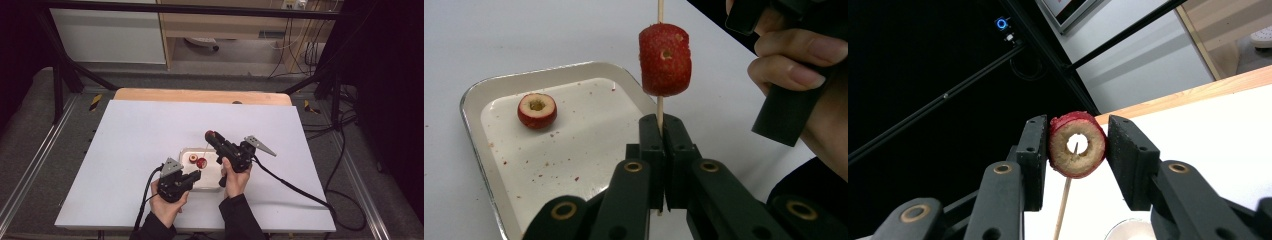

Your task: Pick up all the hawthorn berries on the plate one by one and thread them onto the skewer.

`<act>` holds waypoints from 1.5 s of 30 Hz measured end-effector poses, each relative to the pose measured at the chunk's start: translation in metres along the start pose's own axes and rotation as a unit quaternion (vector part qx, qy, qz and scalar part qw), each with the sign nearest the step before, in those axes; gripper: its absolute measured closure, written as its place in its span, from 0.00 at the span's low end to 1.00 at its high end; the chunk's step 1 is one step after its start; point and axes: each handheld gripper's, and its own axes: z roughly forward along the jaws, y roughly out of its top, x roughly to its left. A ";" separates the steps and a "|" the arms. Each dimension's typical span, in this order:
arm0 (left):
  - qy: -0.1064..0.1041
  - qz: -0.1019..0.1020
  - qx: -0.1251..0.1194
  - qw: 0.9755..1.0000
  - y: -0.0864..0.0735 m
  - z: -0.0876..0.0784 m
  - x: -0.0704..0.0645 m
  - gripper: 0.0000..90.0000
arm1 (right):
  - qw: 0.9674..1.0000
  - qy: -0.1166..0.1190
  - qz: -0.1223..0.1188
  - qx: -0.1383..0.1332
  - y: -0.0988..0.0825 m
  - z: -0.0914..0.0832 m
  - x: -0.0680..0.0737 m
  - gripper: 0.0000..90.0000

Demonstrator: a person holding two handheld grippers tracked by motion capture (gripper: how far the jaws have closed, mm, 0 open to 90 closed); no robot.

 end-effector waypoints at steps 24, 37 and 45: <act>-0.004 -0.001 -0.016 1.000 0.006 -0.004 0.009 0.98 | 1.000 -0.001 0.000 0.016 0.000 -0.005 0.000 0.69; -0.014 0.012 -0.017 1.000 0.004 -0.002 0.003 0.99 | 1.000 0.002 -0.002 0.011 -0.004 -0.008 0.003 0.69; -0.008 0.003 -0.031 0.999 0.002 -0.002 0.002 0.99 | 1.000 -0.003 0.007 0.004 -0.006 -0.007 0.002 0.69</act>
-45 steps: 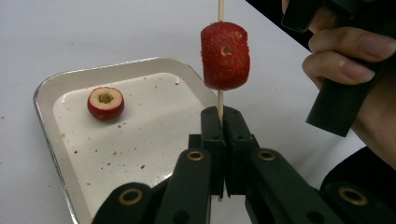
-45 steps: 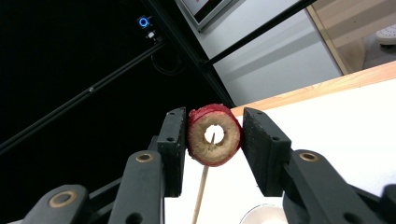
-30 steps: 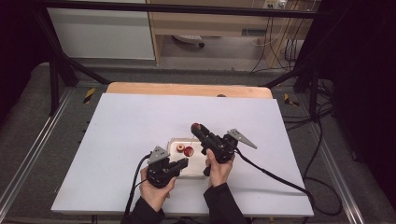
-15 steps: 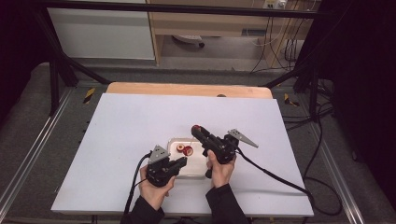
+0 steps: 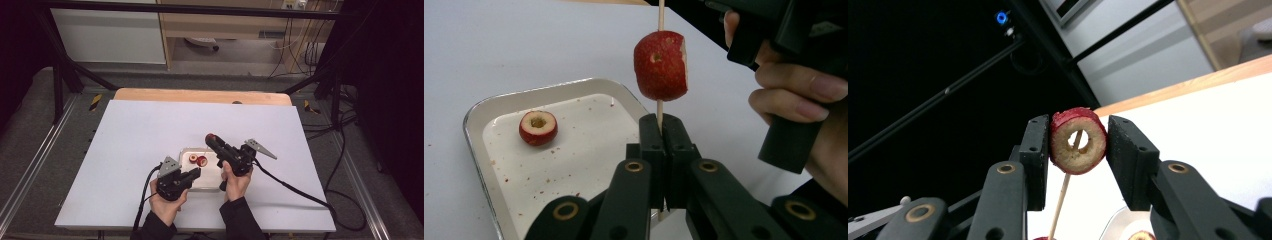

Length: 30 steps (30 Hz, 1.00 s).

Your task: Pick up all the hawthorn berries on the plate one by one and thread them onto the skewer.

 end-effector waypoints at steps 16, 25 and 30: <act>0.001 0.009 0.004 1.000 0.000 -0.003 0.000 0.99 | 1.000 -0.005 0.016 -0.010 -0.003 0.005 -0.003 0.70; -0.008 -0.010 -0.004 1.000 -0.003 0.000 -0.004 0.99 | 1.000 -0.004 0.009 -0.025 -0.001 0.003 -0.002 0.69; -0.002 -0.012 -0.013 1.000 -0.004 0.001 -0.006 0.99 | 1.000 0.002 0.008 -0.023 -0.006 0.003 -0.001 0.69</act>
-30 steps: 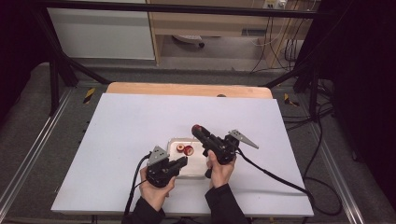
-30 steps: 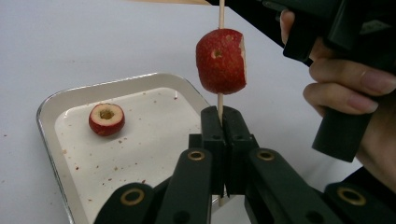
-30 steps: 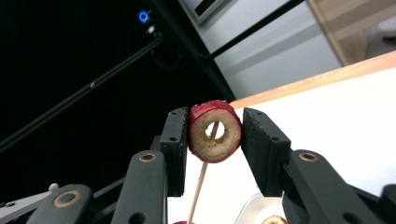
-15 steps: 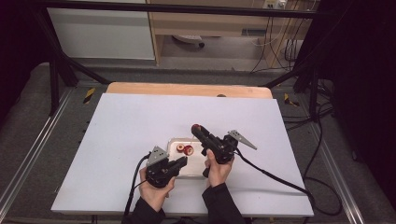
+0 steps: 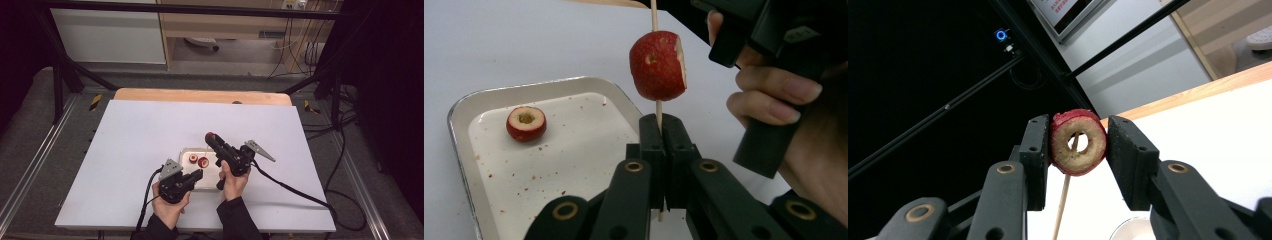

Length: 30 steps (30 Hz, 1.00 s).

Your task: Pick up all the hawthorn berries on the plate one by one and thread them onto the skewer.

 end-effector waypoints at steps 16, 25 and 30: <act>0.008 0.007 0.003 1.000 0.007 0.002 0.008 0.99 | 0.999 0.011 -0.003 0.053 -0.014 -0.003 0.002 0.69; 0.023 0.055 0.015 0.998 0.008 -0.009 0.024 0.98 | 0.996 -0.010 -0.047 0.071 -0.003 -0.008 0.003 0.45; 0.026 0.073 0.037 0.996 0.003 -0.017 0.038 0.98 | 0.986 -0.033 -0.097 0.134 0.003 -0.009 -0.003 0.27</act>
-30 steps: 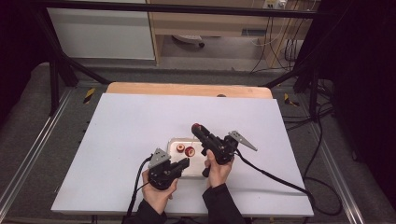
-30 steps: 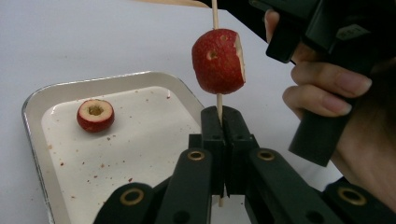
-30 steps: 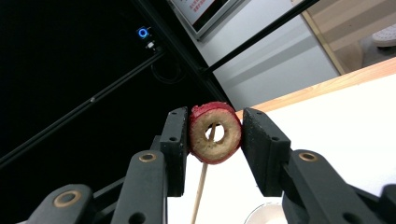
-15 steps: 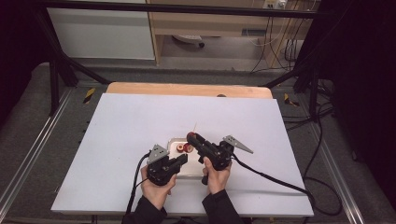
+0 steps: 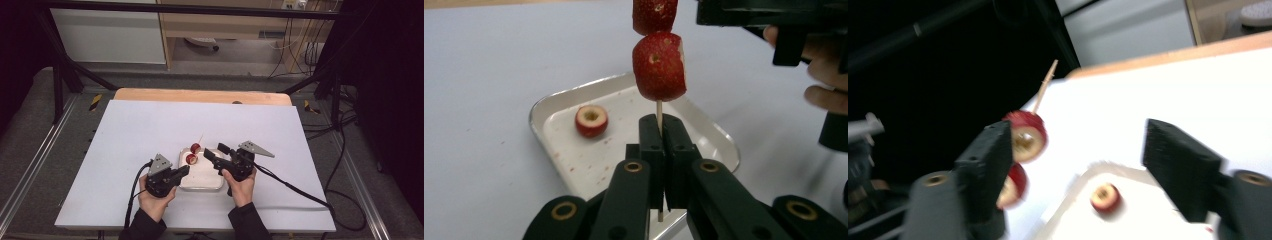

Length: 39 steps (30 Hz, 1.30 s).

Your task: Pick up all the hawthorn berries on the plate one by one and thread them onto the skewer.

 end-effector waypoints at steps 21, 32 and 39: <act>-0.022 0.059 0.081 0.995 -0.030 -0.043 0.051 0.98 | 0.952 -0.043 -0.138 0.270 0.019 0.022 -0.011 0.09; -0.019 0.067 0.091 0.993 -0.040 -0.055 0.069 0.98 | 0.910 -0.048 -0.183 0.369 0.034 0.072 0.004 0.18; -0.014 0.056 0.088 0.994 -0.041 -0.060 0.080 0.98 | 0.892 -0.048 -0.193 0.405 0.037 0.102 0.009 0.24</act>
